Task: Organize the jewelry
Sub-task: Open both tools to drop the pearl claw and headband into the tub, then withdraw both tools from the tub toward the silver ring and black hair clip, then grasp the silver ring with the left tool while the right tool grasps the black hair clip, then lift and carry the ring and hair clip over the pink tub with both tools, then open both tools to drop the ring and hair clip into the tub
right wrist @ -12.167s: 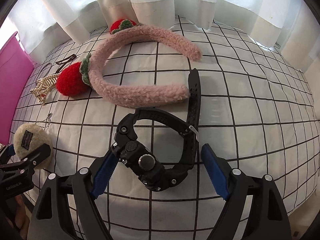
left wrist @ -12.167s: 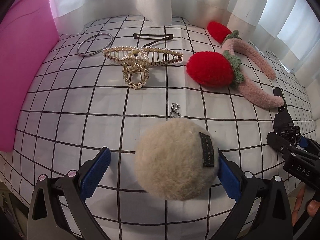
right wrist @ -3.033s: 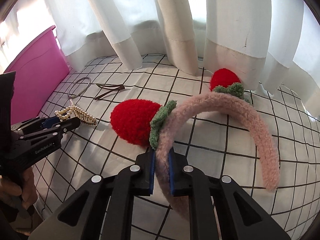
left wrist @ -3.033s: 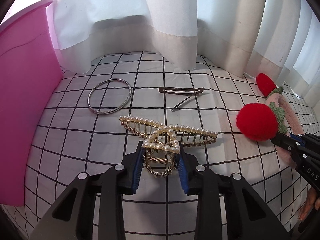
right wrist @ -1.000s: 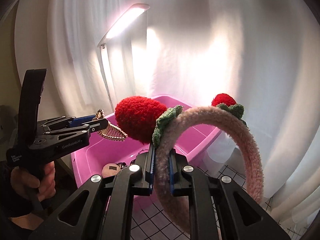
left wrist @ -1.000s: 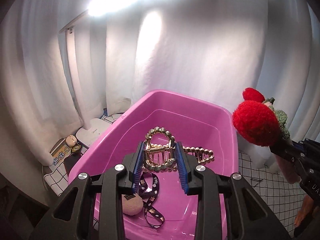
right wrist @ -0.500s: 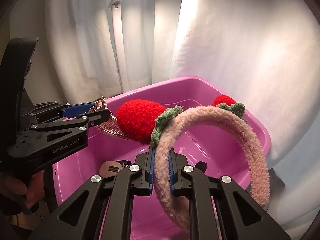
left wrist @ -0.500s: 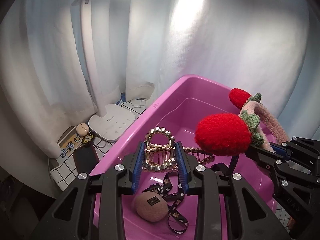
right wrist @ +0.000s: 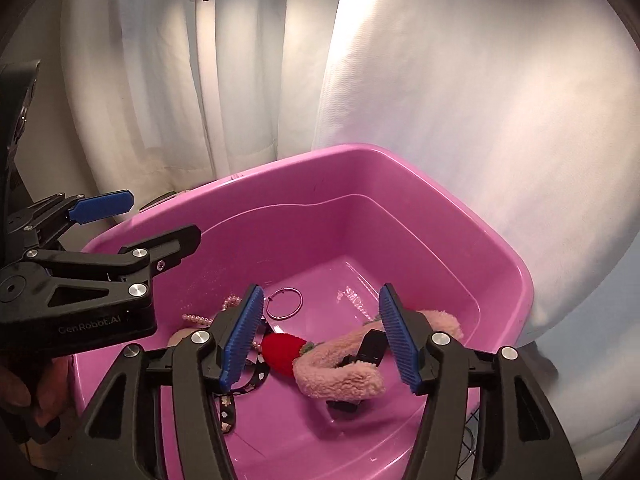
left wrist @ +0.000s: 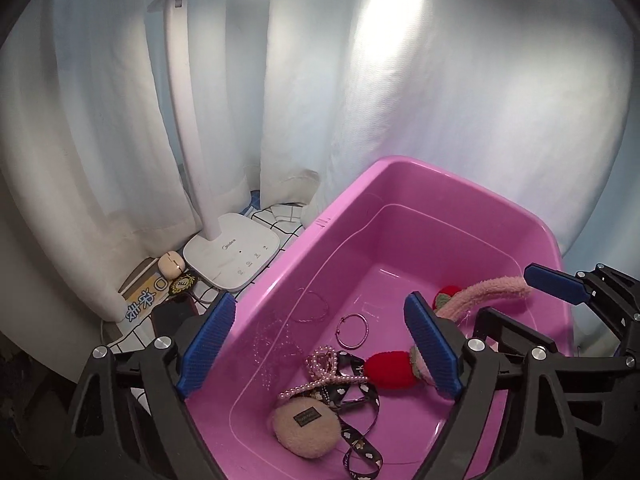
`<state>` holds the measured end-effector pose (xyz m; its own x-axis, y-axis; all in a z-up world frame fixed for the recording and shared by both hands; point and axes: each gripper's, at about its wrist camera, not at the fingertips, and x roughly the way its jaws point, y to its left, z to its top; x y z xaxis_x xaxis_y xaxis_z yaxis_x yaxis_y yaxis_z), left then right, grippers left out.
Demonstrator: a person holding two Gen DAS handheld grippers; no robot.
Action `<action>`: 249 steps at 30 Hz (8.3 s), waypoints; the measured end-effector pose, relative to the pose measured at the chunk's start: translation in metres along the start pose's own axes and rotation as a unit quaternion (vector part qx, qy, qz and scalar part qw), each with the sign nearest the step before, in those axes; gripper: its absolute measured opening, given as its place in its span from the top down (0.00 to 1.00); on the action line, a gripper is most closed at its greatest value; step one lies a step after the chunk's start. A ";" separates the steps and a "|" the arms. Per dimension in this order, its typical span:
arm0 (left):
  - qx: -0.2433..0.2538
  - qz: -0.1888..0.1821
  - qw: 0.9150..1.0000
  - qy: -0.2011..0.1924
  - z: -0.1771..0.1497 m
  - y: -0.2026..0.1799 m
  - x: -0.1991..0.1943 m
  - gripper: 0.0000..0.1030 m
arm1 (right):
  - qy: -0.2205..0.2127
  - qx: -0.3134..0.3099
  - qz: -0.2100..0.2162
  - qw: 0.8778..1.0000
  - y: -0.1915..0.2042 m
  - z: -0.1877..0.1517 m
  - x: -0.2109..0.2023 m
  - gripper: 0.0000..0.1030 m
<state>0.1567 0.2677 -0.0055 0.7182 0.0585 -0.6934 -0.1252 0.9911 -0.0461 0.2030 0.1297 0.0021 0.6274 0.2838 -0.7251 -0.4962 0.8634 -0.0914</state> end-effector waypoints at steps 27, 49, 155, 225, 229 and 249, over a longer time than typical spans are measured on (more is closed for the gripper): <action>-0.017 -0.005 1.000 0.010 -0.022 -0.007 -0.033 0.18 | -0.009 0.036 -0.017 0.999 -0.001 -0.031 -0.041 0.44; 0.059 -0.134 0.988 -0.043 -0.063 -0.124 -0.116 0.06 | -0.005 0.217 -0.093 0.972 -0.090 -0.202 -0.160 0.41; 0.161 -0.143 0.970 0.110 -0.168 -0.297 0.105 0.32 | 0.061 0.314 -0.168 0.932 -0.252 -0.325 -0.014 0.99; 0.020 -0.045 0.996 -0.073 -0.016 -0.053 -0.063 0.32 | -0.090 0.080 0.004 0.993 -0.033 -0.041 -0.080 0.99; 0.005 -0.031 0.998 -0.045 -0.022 -0.035 -0.047 0.32 | -0.068 0.070 0.012 0.995 -0.020 -0.028 -0.055 0.99; -0.040 0.024 0.998 0.039 -0.022 -0.001 -0.024 0.07 | -0.019 0.087 -0.039 0.995 -0.015 -0.018 -0.018 0.43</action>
<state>0.1246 0.2631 -0.0043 0.6543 0.0935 -0.7504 -0.2152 0.9743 -0.0662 0.1879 0.1042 0.0042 0.6848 0.2253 -0.6930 -0.3347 0.9420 -0.0245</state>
